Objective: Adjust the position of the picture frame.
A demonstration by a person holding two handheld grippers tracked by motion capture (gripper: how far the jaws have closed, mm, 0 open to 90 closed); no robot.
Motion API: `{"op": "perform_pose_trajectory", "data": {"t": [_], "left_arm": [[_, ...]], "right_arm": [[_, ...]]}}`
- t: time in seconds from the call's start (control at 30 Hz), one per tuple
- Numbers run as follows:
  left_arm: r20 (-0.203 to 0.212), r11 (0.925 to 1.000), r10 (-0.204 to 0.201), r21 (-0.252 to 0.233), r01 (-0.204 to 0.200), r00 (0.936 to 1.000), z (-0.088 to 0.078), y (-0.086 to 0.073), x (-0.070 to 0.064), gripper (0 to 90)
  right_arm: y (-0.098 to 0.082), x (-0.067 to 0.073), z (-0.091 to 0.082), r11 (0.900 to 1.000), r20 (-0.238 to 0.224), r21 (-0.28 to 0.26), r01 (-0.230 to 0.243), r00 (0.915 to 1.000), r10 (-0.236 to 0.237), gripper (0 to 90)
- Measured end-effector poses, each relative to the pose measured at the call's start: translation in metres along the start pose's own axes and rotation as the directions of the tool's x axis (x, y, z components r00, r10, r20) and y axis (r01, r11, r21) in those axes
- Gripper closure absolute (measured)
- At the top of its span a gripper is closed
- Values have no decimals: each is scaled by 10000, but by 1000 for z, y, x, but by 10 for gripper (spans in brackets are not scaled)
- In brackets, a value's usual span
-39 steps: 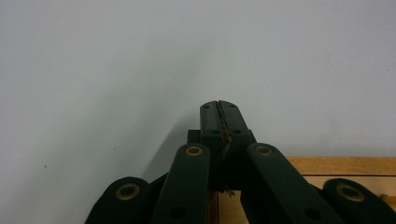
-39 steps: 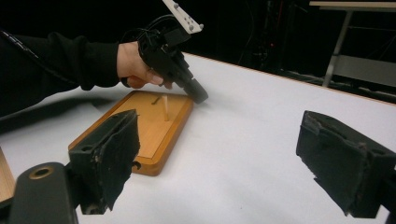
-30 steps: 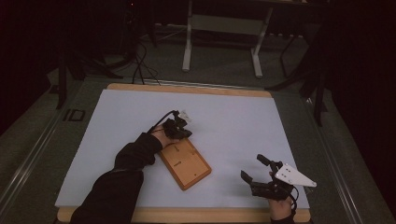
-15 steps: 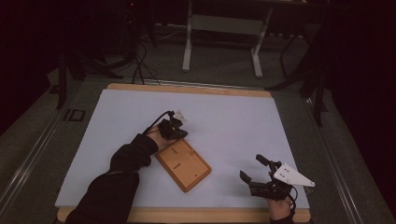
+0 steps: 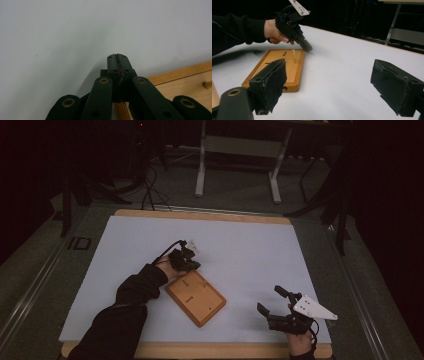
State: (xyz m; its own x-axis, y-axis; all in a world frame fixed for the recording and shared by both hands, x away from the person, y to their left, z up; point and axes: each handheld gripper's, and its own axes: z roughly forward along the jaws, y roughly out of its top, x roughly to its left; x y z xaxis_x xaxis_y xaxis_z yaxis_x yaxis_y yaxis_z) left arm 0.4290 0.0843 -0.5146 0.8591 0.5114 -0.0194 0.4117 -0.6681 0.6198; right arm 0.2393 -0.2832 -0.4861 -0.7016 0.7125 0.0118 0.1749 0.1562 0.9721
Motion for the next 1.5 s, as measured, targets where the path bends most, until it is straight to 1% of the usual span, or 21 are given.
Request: {"op": "perform_pose_trajectory", "data": {"t": [0.1,0.17,0.3,0.37,0.43,0.47,0.53,0.6,0.7,0.77,0.8,0.83,0.93,0.97,1.07,1.13,1.2,1.23,1.27,1.3,1.5], "left_arm": [[-7,10000,-99,-2,99,10000,-4,-6,-1,900],[-11,10000,-79,17,79,10000,-7,-10,-3,900],[114,9997,-233,-72,234,9997,-14,-20,-5,900],[161,9997,-232,-35,232,9996,-17,-25,-6,900],[135,9999,-116,129,114,9998,-18,-29,-9,900],[122,9998,-182,88,181,9998,-19,-31,-11,900],[185,9998,-135,117,133,9997,-21,-36,-14,900],[182,9998,-190,32,189,9997,-24,-40,-17,900],[244,9999,-163,14,162,9996,-29,-46,-19,900],[244,9998,-193,-60,195,9995,-31,-48,-21,900],[331,9997,-219,-108,222,9992,-32,-50,-22,900],[302,9998,-173,-111,176,9994,-33,-51,-23,900],[388,9998,-142,-143,148,9991,-36,-55,-27,900],[345,9998,-123,-157,128,9993,-37,-56,-28,900],[393,9996,-125,-241,135,9992,-40,-59,-34,900],[392,9997,-17,-240,27,9992,-41,-61,-38,900],[491,9998,27,-206,-16,9988,-42,-62,-41,900],[450,9998,45,-206,-36,9990,-43,-63,-42,900],[491,9998,40,-215,-30,9988,-43,-63,-43,900],[473,9998,107,-168,-99,9988,-44,-63,-43,900],[501,9998,76,-200,-66,9987,-46,-67,-48,900]], "right_arm": [[0,0,0,10000,13,25,-22,10000,22,131],[0,0,0,10000,23,8,-18,10000,18,131],[0,0,1,10000,9,28,-19,10000,19,131],[0,0,1,10000,5,49,9,10000,-9,131],[0,1,2,10000,-10,73,50,10000,-50,131],[0,1,2,10000,-13,73,55,10000,-55,131],[0,1,2,10000,-18,82,49,10000,-49,131],[0,1,2,10000,-15,72,39,10000,-39,131],[0,1,3,10000,-3,81,30,10000,-30,131],[0,1,4,9999,-27,126,18,10000,-18,131],[0,2,4,9999,-28,134,51,10000,-51,131],[0,2,5,9999,-30,143,65,10000,-65,131],[0,2,5,9999,-44,149,59,10000,-58,131],[-1,2,5,9999,-45,151,57,10000,-56,131],[-1,2,5,9999,-37,152,58,10000,-58,131],[-1,2,6,9999,-48,148,53,10000,-52,131],[-1,2,6,9998,-50,171,38,10000,-38,131],[-1,2,6,9998,-58,172,37,10000,-36,131],[-1,2,6,9998,-60,179,37,10000,-36,131],[-1,2,6,9998,-64,187,25,10000,-24,130],[-1,2,7,9998,-78,202,-7,10000,9,131]]}}
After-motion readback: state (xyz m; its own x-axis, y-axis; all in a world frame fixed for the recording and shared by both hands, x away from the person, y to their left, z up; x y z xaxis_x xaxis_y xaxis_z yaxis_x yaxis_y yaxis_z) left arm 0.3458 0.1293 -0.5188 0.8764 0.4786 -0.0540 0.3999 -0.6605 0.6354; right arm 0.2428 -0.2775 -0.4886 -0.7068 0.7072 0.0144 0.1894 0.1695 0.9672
